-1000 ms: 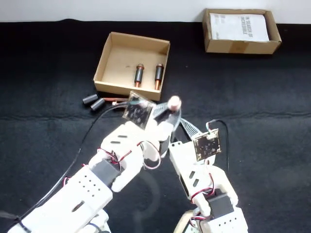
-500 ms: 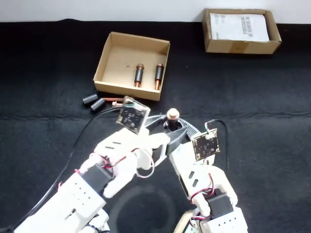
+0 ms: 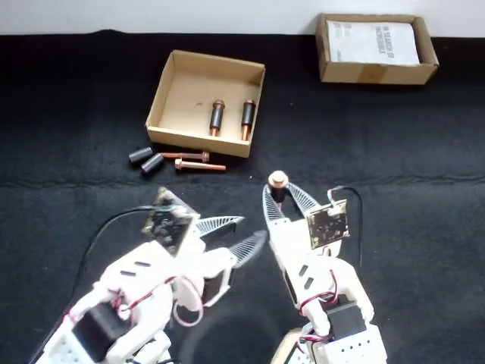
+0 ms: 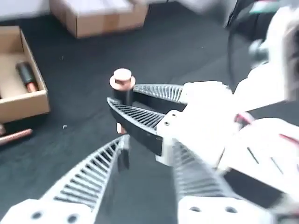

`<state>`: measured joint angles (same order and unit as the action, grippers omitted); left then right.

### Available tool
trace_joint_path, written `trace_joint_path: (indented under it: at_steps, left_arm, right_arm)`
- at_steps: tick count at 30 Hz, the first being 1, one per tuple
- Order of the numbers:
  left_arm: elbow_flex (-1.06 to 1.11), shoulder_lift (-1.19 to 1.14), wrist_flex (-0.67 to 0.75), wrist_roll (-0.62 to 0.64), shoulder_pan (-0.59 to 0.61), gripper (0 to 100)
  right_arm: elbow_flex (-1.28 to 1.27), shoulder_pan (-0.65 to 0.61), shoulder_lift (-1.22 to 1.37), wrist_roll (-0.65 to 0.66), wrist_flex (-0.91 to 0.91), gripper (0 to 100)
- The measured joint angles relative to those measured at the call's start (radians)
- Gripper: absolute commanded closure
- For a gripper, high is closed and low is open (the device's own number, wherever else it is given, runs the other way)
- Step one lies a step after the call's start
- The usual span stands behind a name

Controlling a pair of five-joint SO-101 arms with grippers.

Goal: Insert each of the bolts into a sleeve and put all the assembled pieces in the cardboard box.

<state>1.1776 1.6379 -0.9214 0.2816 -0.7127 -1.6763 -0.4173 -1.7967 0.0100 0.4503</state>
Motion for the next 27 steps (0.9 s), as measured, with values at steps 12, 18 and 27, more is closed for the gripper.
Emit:
trace_joint_path:
  at_steps: [12,18,27]
  left_arm:
    - [-0.044,0.155,0.021,-0.112,0.272,99]
    - [0.028,0.161,0.026,-0.114,0.591,99]
    - [0.199,0.161,0.026,-0.112,0.830,99]
  right_arm:
    - [0.075,0.038,0.000,0.000,0.180,99.1]
    - [0.253,0.037,0.046,0.031,0.290,99.1]
    - [0.755,0.037,0.488,0.044,0.373,99.1]
